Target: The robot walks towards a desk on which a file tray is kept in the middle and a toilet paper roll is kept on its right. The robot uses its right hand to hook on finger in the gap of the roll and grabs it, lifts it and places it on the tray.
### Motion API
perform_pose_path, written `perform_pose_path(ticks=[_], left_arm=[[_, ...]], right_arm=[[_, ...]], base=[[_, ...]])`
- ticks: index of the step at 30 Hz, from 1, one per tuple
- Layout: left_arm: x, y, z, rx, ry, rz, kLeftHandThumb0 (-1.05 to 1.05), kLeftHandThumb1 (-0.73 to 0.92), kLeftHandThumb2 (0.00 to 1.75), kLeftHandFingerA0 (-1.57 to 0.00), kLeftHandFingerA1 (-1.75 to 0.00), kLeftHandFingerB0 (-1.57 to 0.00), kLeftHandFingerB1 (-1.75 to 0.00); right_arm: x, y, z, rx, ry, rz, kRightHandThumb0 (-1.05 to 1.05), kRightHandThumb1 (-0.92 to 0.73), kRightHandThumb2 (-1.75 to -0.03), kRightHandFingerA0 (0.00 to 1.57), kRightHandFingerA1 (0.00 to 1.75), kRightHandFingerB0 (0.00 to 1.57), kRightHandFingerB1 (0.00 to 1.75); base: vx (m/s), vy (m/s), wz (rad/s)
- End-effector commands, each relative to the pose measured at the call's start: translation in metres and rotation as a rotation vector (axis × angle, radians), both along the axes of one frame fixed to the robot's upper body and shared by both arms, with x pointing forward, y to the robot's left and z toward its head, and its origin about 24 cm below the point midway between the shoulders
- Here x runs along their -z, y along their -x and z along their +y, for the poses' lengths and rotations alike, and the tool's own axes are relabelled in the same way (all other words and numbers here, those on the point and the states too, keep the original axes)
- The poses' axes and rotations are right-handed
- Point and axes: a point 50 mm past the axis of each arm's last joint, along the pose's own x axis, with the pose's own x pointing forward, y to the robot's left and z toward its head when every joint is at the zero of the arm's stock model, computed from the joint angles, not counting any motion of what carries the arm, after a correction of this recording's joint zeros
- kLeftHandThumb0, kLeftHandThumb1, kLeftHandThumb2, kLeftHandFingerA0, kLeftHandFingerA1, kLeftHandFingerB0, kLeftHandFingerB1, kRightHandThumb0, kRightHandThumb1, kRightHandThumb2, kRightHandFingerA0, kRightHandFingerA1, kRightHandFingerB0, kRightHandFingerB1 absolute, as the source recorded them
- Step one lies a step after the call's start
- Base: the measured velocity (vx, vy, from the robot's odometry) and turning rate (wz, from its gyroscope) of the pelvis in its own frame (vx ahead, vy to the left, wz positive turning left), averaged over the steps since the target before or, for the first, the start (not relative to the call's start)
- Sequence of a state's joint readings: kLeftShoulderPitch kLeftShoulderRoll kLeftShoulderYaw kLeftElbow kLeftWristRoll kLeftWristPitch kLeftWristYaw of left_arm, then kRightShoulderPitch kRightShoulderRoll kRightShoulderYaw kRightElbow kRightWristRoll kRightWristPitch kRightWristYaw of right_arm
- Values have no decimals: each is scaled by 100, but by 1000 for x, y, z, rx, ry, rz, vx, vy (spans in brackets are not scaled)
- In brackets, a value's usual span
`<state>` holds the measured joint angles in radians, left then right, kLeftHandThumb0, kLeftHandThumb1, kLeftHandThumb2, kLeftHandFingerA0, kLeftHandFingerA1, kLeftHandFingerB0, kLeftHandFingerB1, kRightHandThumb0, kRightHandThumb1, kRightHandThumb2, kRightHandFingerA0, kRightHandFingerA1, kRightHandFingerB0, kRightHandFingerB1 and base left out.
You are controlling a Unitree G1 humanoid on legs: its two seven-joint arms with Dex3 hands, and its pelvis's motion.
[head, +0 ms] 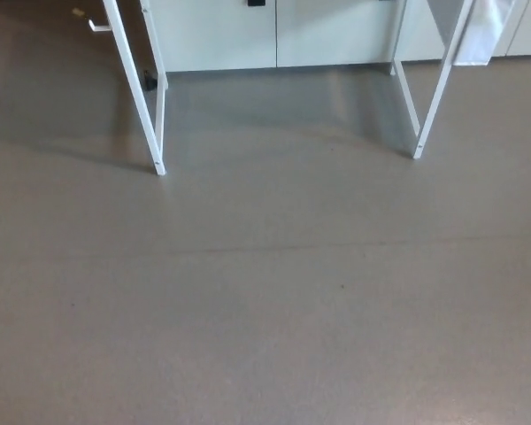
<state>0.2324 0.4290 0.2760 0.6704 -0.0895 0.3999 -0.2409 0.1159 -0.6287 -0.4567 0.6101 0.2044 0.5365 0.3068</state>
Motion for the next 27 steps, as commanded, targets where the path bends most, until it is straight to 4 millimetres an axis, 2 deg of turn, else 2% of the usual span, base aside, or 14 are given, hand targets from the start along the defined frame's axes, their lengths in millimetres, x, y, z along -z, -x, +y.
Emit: perform_pose_path(ticks=[1,2,3,4,5,10,12,13,14,15,22,24,25,27], left_arm=[[-4,-1,5,6,-22,-33,-83,84,115,0,-16,0,-11],[-4,-1,5,4,-21,-35,-83,84,115,0,-16,0,-11],[-4,-1,5,3,-23,-32,-75,92,75,0,-12,0,-3],[-4,-1,5,15,-21,-29,-83,85,116,0,-15,0,-11],[-4,0,6,25,-22,-25,-80,77,96,0,-8,0,-1],[-5,0,5,37,-22,-35,-84,80,101,0,-7,0,0],[-6,-3,4,41,-28,-36,-79,77,96,0,-10,0,-2],[-6,-3,4,42,-29,-36,-85,80,102,0,-8,0,0],[-6,-3,3,39,-23,-39,-77,92,75,0,-4,0,0],[-7,-3,3,38,-14,-41,-84,85,116,0,-15,0,-10],[-6,-5,2,23,-18,-43,-83,85,115,0,-16,0,-11],[-5,-6,3,18,-14,-29,-76,92,75,0,-3,0,0],[-5,-5,4,24,-12,-31,-85,87,116,0,-15,0,-9],[-5,-6,4,47,-16,-32,-89,90,117,0,-11,0,-6]], right_arm=[[-2,-2,-5,41,-9,-19,-48,-49,-63,6,32,8,23],[-2,-2,-5,43,-9,-18,-48,-49,-63,6,32,8,23],[-1,0,-4,29,-2,-11,-43,-54,-56,8,35,7,25],[-2,0,-2,12,-2,-24,-44,-56,-58,1,33,3,24],[-3,-1,-2,5,-1,-22,-48,-51,-69,4,32,6,19],[1,0,-5,12,19,3,-46,-35,-78,0,40,0,33],[-1,-3,-6,-34,36,24,-49,-55,-57,8,34,4,25],[-3,-3,-5,-69,70,45,-61,-45,-76,10,46,5,28],[-6,-4,-3,-98,99,50,-46,-55,-58,8,36,8,22],[-5,-4,-3,-57,59,15,-47,-54,-59,8,34,9,23],[-7,-6,-5,-55,38,12,-46,-35,-78,0,41,0,32],[-6,-6,-5,-43,14,-7,-48,-52,-56,9,35,4,24],[-6,-5,-5,-28,-6,-20,-46,-32,-76,5,48,0,34],[-5,-7,-4,-65,70,45,-55,-37,-77,4,46,0,31]], base=[[151,329,14],[138,307,-36],[129,295,21],[119,112,5],[122,87,10],[129,18,5],[158,-82,7],[161,-139,5],[160,-185,8],[112,-224,9],[199,-198,9],[174,-12,-6],[150,38,-12],[170,90,-10]])
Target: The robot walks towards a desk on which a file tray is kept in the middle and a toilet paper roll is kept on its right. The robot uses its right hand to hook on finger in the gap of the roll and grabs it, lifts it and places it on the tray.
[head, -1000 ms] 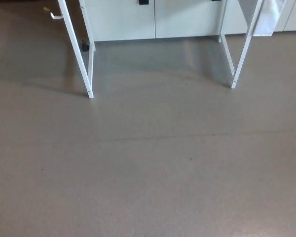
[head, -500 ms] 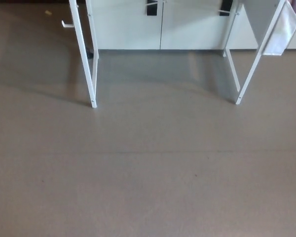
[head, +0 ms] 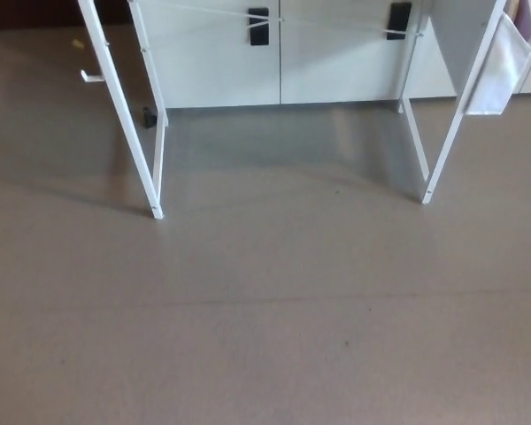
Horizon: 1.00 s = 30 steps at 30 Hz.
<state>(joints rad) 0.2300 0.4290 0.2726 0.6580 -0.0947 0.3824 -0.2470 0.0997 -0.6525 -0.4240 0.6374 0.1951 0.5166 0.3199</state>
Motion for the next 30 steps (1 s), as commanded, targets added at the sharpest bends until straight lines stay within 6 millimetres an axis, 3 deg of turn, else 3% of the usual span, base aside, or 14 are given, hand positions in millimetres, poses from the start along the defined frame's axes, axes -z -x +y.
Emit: perform_pose_path(ticks=[1,3,4,5,6,7,8,9,10,22,24,25,27,30], left_arm=[[-3,-1,6,22,-20,-1,-77,92,77,0,-5,0,0],[-3,-1,6,18,-27,5,-84,87,117,0,-15,0,-10],[-3,-1,7,21,-33,10,-83,86,118,0,-17,0,-12],[-3,-1,7,9,-26,7,-85,87,117,0,-16,0,-11],[-3,-1,7,-7,-15,-4,-77,92,76,0,-8,0,0],[-3,-1,7,-9,-15,-4,-85,85,117,0,-17,0,-11],[-4,-1,7,-8,-16,-3,-85,85,117,0,-17,0,-11],[-4,-1,7,-11,-15,-1,-77,92,75,0,-8,0,0],[-5,-1,5,3,-17,-6,-85,81,103,0,-7,0,0],[-5,-4,7,-2,-16,-27,-93,91,116,0,-7,0,-1],[-6,-4,6,-3,-7,-35,-94,91,115,0,-5,0,0],[-5,-4,6,1,-16,-30,-93,91,115,0,-5,0,-1],[-5,-3,6,-11,-3,-45,-94,91,115,0,-5,0,0],[-5,-4,7,-3,-25,-33,-94,91,115,0,-5,0,0]], right_arm=[[-3,-3,-2,-13,36,3,-49,-49,-67,2,33,7,24],[-3,-3,-1,-34,61,5,-59,-57,-60,15,39,9,22],[-2,-3,-1,-60,86,23,-49,-36,-80,0,46,4,35],[-2,-3,-1,-35,58,7,-50,-53,-58,8,37,9,22],[-1,-2,-2,-21,30,-12,-48,-35,-78,0,40,0,31],[-1,-1,-2,17,-15,-45,-45,-33,-77,0,42,0,33],[-2,-1,-2,31,-31,-56,-45,-33,-77,0,42,0,33],[-2,-1,-2,15,-14,-47,-48,-50,-58,7,35,8,21],[-3,-1,-2,-8,19,-13,-46,-51,-58,4,32,8,23],[-3,-3,0,-42,47,-20,-49,-37,-79,0,46,1,31],[-2,-3,-1,35,-4,-62,-42,-51,-57,8,37,8,22],[-1,-4,0,0,23,-50,-30,-44,-94,3,50,0,50],[-2,-5,-1,-53,83,31,-55,-55,-60,26,41,10,22],[-3,-4,-1,-22,24,-37,-51,-37,-79,0,37,0,29]], base=[[200,142,-11],[218,175,-6],[379,148,6],[302,173,-10],[290,151,-29],[222,126,1],[290,108,12],[246,88,3],[214,55,7],[318,-146,19],[342,-105,-3],[211,-72,-10],[302,-33,-1],[302,37,-16]])
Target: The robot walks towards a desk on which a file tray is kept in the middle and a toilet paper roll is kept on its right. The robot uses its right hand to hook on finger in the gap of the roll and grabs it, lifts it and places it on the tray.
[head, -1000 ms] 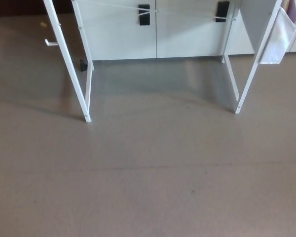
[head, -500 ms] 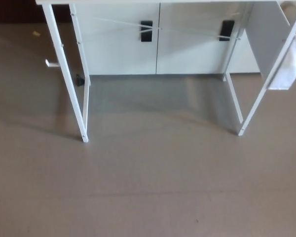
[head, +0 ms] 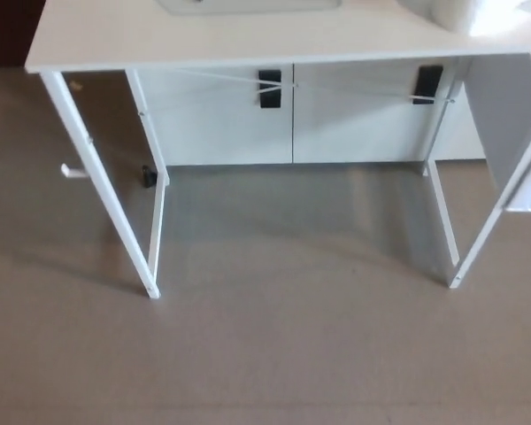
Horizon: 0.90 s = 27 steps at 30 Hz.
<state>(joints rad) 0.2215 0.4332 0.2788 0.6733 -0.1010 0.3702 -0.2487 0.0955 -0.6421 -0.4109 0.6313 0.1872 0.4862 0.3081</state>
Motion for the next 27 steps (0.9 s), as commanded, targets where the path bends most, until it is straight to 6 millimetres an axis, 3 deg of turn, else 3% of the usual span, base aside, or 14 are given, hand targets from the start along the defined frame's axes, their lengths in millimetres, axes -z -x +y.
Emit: perform_pose_path(ticks=[1,4,5,7,8,9,10,13,14,15,16,20,21,27], left_arm=[[-3,-2,6,-2,-22,-24,-95,91,116,0,-5,0,0],[-3,-2,6,-6,-9,-28,-94,91,115,0,-5,0,0],[-3,-2,6,-9,-2,-30,-94,91,115,0,-5,0,0],[-3,-2,6,-2,-11,-33,-92,90,115,0,-6,0,-1],[-4,-3,5,1,-17,-23,-91,89,116,0,-8,0,-3],[-4,-3,5,1,-17,-22,-91,89,116,0,-8,0,-3],[-4,-2,5,9,-21,-23,-91,90,116,0,-8,0,-3],[-3,-2,6,-3,-14,-30,-95,91,116,0,-5,0,0],[-3,-2,6,-5,-14,-32,-95,91,116,0,-5,0,0],[-3,-2,6,-7,-15,-34,-94,90,115,0,-5,0,0],[-3,-2,6,-2,-15,-34,-94,92,116,0,-5,0,0],[-2,-3,7,-5,-17,-15,-90,89,116,0,-9,0,-4],[-3,-3,6,16,-32,-3,-91,90,117,0,-9,0,-4],[0,-5,4,0,-12,-33,-93,92,116,0,-5,0,0]], right_arm=[[-4,0,-4,-33,39,4,-52,-36,-78,0,39,1,31],[-4,0,-3,-83,115,52,-59,-39,-81,14,50,0,36],[-2,0,-3,-15,44,-1,-48,-37,-79,1,46,0,32],[-2,0,-6,4,-8,3,-48,-56,-57,7,34,3,24],[-1,0,-7,2,42,25,-30,-42,-94,4,51,0,49],[-1,0,-8,2,47,27,-30,-42,-94,4,51,0,49],[-2,0,-7,-5,49,15,-47,-55,-58,9,39,8,22],[-4,2,-5,58,-69,-63,-44,-54,-56,0,25,3,23],[-4,1,-5,15,18,-6,-33,-35,-91,2,49,0,49],[-5,0,-4,-8,45,4,-57,-45,-71,8,43,7,28],[-5,1,-4,-7,23,-11,-47,-53,-59,7,34,6,20],[-4,1,-3,22,40,-26,-43,-36,-80,0,46,2,38],[-4,2,-3,7,25,-19,-46,-55,-58,9,37,7,22],[-7,-4,-7,33,2,-31,-45,-53,-56,8,35,5,25]], base=[[328,81,-14],[362,144,-17],[369,234,-35],[349,205,-38],[335,143,0],[269,127,0],[309,111,2],[310,65,9],[331,-3,10],[336,-26,13],[335,-62,15],[370,-172,24],[391,-254,78],[325,-127,5]])
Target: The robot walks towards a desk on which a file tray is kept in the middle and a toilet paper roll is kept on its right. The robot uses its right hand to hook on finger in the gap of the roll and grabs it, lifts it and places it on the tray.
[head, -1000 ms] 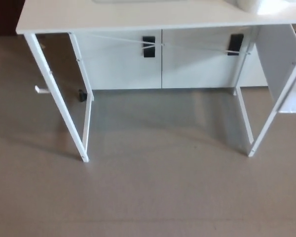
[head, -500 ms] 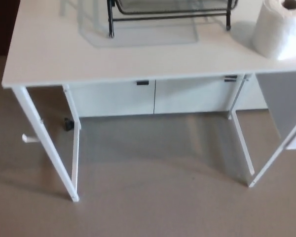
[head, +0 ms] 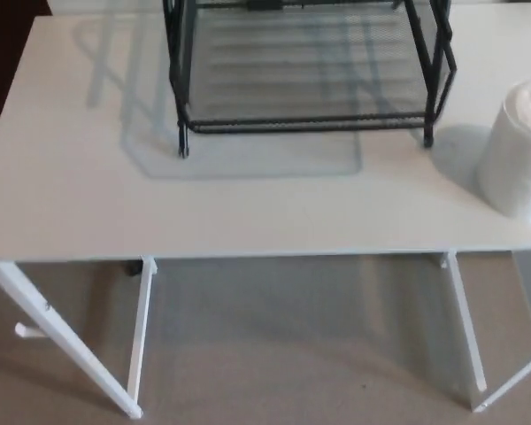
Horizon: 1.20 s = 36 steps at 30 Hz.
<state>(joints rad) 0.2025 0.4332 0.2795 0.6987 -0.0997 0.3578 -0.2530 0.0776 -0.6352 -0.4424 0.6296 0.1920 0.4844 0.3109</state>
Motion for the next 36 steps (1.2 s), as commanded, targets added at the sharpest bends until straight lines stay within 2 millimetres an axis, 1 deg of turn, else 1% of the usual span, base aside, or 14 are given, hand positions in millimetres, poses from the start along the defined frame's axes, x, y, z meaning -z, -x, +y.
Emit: perform_pose_path(ticks=[1,5,6,7,15,16,18,19,28,30,31,32,33,36], left_arm=[[-1,-2,4,-1,-18,-26,-93,92,116,0,-5,0,0],[1,2,5,-27,-14,-25,-93,90,115,0,-5,0,0],[0,3,5,-36,-10,-24,-91,89,114,0,-7,0,-2],[0,2,5,-25,-31,-9,-85,85,115,0,-13,0,-8],[-3,3,3,-12,-23,-17,-86,87,116,0,-13,0,-8],[-2,4,3,-17,-12,-27,-90,88,116,0,-9,0,-4],[-1,5,3,-19,-6,-31,-91,88,116,0,-8,0,-4],[-1,5,3,-22,-5,-31,-90,89,116,0,-9,0,-4],[-2,5,2,-50,0,-38,-92,89,115,0,-7,0,-2],[-3,4,1,-28,-10,-36,-89,88,116,0,-10,0,-5],[-3,3,2,-31,-18,-26,-85,87,116,0,-13,0,-8],[-4,2,2,-23,-17,-30,-85,87,116,0,-13,0,-8],[-3,1,2,-22,-21,-28,-87,86,116,0,-14,0,-8],[-3,1,3,-26,-16,-47,-89,88,116,0,-11,0,-5]], right_arm=[[-3,1,-6,13,13,20,-45,-53,-56,8,35,5,25],[-5,0,-6,-7,18,31,-46,-55,-56,9,35,4,25],[-6,0,-6,-41,64,61,-48,-37,-78,1,46,0,32],[-5,0,-7,-59,65,69,-50,-55,-56,10,35,5,25],[-2,0,-8,58,-18,-18,-45,-53,-56,6,36,4,25],[-3,-2,-7,25,40,8,-43,-36,-80,1,47,0,35],[-6,-3,-8,-37,71,63,-51,-38,-80,0,46,0,30],[-6,-3,-9,-26,65,60,-51,-54,-56,10,37,5,23],[-8,0,-12,27,-2,2,-42,-52,-59,5,36,4,19],[-7,0,-12,21,22,37,-53,-51,-64,9,41,7,19],[-7,-1,-13,35,16,12,-48,-36,-78,0,41,0,29],[-7,-1,-13,42,16,6,-48,-36,-78,0,41,0,29],[-7,-2,-13,51,13,-1,-44,-54,-57,1,34,4,25],[-7,-4,-12,19,61,7,-49,-52,-67,5,37,6,19]], base=[[287,-23,-13],[291,30,-21],[301,165,-21],[358,276,-2],[244,161,-4],[99,-1,6],[47,-19,2],[95,-47,4],[106,-128,0],[45,-1,-10],[40,50,-10],[23,77,-8],[38,108,-6],[46,169,-7]])
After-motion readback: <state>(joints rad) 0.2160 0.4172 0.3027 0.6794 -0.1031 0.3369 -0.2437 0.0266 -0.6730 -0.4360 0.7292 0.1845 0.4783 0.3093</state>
